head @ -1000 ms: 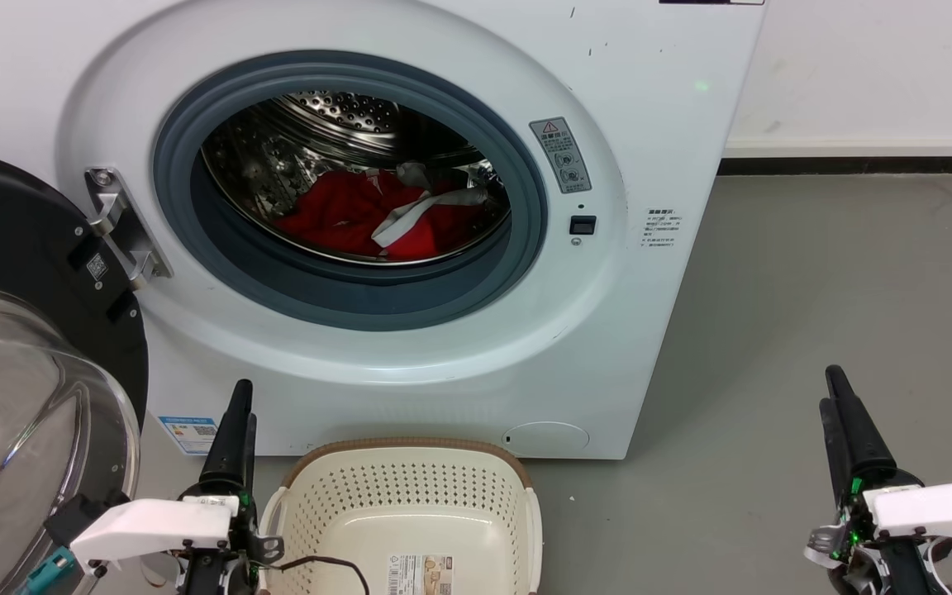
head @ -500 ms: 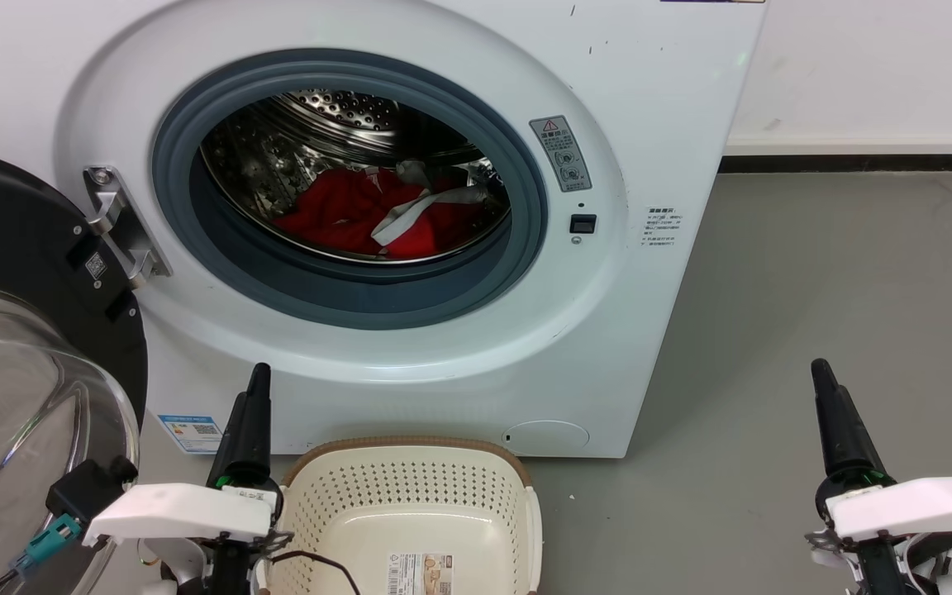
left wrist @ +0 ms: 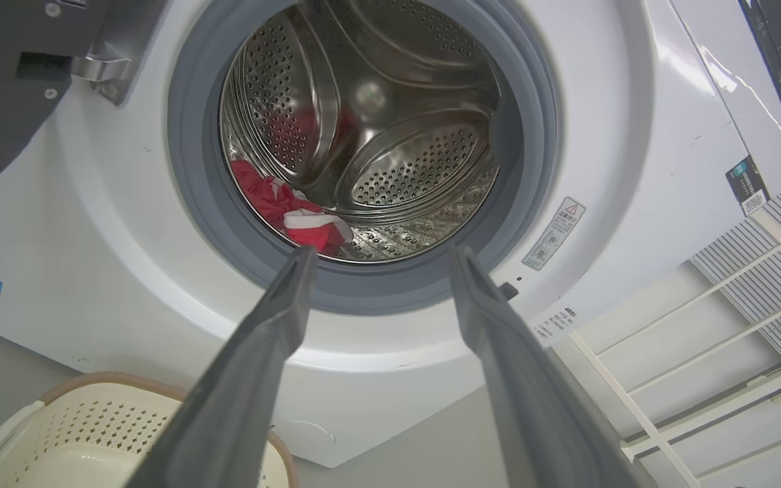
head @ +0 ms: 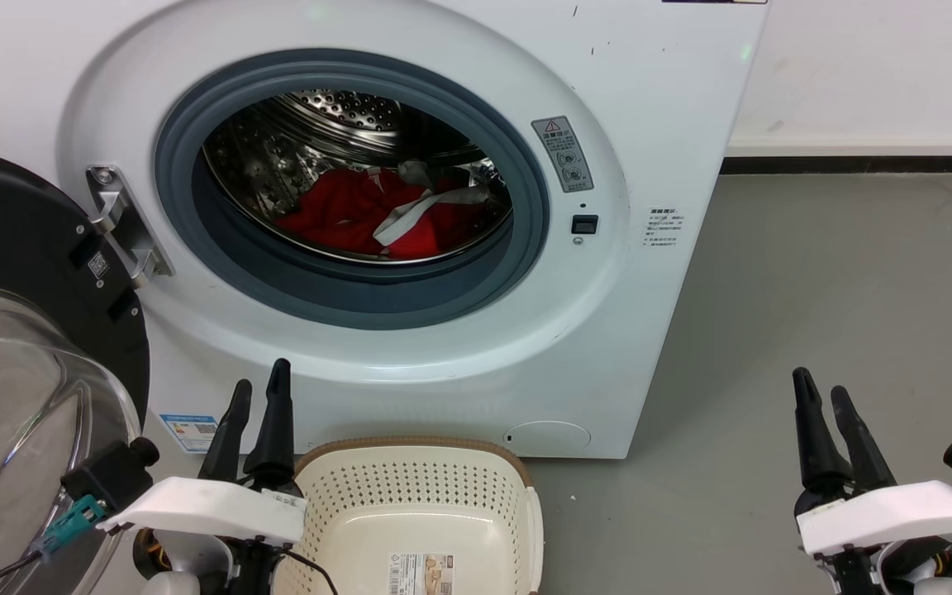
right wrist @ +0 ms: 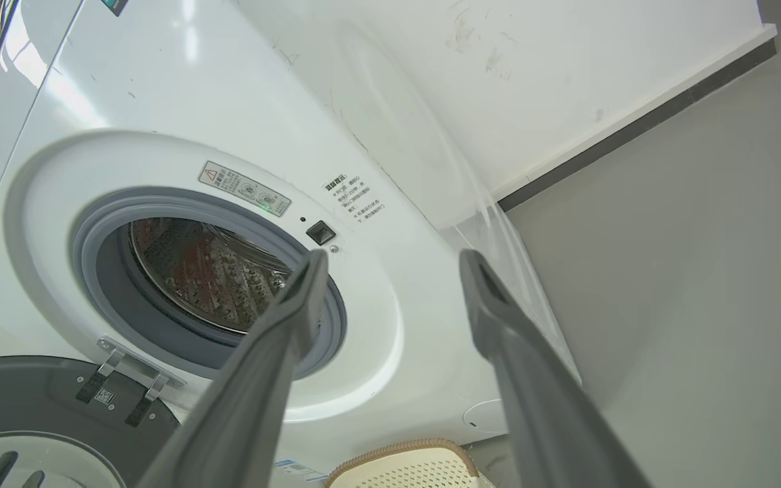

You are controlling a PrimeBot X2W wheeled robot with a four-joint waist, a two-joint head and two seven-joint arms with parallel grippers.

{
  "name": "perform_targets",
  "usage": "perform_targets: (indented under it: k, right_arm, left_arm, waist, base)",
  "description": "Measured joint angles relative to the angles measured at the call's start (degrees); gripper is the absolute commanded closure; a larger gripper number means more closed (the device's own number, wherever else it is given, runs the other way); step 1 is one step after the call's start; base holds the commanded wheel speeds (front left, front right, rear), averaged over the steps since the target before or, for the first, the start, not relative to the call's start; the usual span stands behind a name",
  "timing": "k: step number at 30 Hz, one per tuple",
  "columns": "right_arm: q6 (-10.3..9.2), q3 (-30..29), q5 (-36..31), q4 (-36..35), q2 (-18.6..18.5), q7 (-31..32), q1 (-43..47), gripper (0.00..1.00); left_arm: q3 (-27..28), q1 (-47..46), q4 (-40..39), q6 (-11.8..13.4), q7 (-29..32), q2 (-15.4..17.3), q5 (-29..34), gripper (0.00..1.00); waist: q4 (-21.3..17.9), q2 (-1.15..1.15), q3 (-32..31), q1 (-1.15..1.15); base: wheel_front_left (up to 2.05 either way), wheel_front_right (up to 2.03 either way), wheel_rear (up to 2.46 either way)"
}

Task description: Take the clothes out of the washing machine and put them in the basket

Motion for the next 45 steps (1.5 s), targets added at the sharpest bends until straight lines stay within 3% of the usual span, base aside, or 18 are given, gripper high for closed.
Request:
perform_targets:
  k: [22, 45]
  right_arm:
    - [0.00, 1.1, -16.9, -2.2, 0.0, -2.0, 1.2, 0.00]
    - [0.01, 0.8, -30.4, -3.2, 0.0, -3.2, 1.9, 0.00]
  left_arm:
    - [-2.4, 0.0, -1.1, 2.0, -3.7, 1.2, 17.8, 0.00]
    - [-3.6, 0.0, 1.7, 4.7, -6.8, 2.4, 29.9, 0.00]
  waist:
    - [-0.2, 0.00, 0.1, 0.00]
    - [-0.4, 0.00, 0.1, 0.00]
  base:
    - [0.00, 0.00, 0.00]
    - [0.00, 0.00, 0.00]
